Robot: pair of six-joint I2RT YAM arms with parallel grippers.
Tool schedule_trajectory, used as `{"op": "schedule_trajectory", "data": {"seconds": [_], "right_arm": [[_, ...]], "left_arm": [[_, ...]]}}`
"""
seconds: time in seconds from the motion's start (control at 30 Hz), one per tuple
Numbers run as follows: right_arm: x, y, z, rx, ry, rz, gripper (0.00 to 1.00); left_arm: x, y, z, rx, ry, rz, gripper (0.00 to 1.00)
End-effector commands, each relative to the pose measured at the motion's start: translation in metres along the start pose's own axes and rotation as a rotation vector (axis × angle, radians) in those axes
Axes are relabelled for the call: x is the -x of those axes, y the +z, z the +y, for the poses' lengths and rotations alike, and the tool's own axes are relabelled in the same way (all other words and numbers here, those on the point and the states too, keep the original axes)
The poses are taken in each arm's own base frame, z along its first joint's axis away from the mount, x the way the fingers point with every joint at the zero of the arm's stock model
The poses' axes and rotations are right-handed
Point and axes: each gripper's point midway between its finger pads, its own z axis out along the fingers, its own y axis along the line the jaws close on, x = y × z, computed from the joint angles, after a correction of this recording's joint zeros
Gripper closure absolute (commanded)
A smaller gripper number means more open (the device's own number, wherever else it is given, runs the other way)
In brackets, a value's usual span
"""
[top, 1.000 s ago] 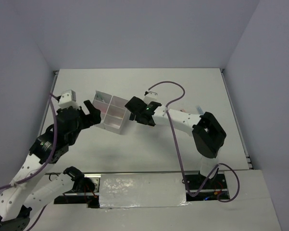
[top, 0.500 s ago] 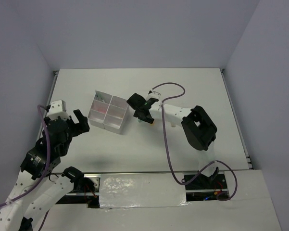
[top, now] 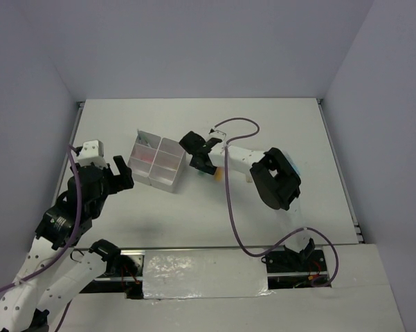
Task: Sort the stationery into containers
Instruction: Pick up the stationery from the center of the board.
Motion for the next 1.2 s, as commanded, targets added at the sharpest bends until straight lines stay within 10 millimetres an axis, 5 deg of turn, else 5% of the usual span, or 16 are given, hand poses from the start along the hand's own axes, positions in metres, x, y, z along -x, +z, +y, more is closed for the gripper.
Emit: {"op": "schedule_trajectory", "data": {"seconds": [0.0, 0.23, 0.37, 0.4, 0.6, 0.73, 0.77, 0.83, 0.9, 1.0, 1.17], "right_arm": [[0.001, 0.005, 0.004, -0.023, 0.009, -0.002, 0.4], [-0.031, 0.018, -0.034, -0.106, -0.011, 0.064, 0.5], [-0.033, 0.012, -0.051, -0.116, -0.03, 0.069, 0.7], [-0.033, 0.009, -0.052, -0.105, -0.048, 0.069, 0.79], [-0.036, -0.013, -0.039, 0.197, -0.228, 0.041, 0.96], [-0.014, -0.072, -0.02, 0.45, -0.315, -0.094, 0.99], [-0.022, -0.076, -0.032, 0.474, -0.39, -0.107, 0.99], [-0.015, -0.129, -0.011, 0.694, -0.423, -0.184, 0.98], [-0.036, -0.154, -0.016, 0.803, -0.538, -0.207, 0.97], [-0.041, -0.208, -0.021, 0.933, -0.599, -0.311, 0.97], [-0.043, -0.254, -0.023, 1.04, -0.618, -0.374, 0.97]], "left_arm": [[0.008, 0.002, -0.004, -0.019, 0.003, -0.029, 0.01], [0.009, 0.001, -0.002, -0.016, -0.003, -0.038, 0.01], [0.009, 0.002, -0.001, -0.009, -0.002, -0.035, 0.01], [0.009, 0.001, -0.001, -0.007, -0.006, -0.034, 0.01], [0.007, -0.004, -0.015, -0.076, -0.072, -0.007, 0.01], [-0.001, -0.006, -0.069, -0.323, -0.197, 0.077, 0.01], [-0.001, -0.007, -0.08, -0.366, -0.249, 0.094, 0.01], [-0.002, -0.004, -0.104, -0.469, -0.309, 0.126, 0.01], [-0.007, -0.002, -0.123, -0.539, -0.393, 0.179, 0.01], [-0.015, 0.002, -0.156, -0.664, -0.492, 0.259, 0.01], [-0.025, -0.01, -0.2, -0.807, -0.53, 0.343, 0.01]]}}
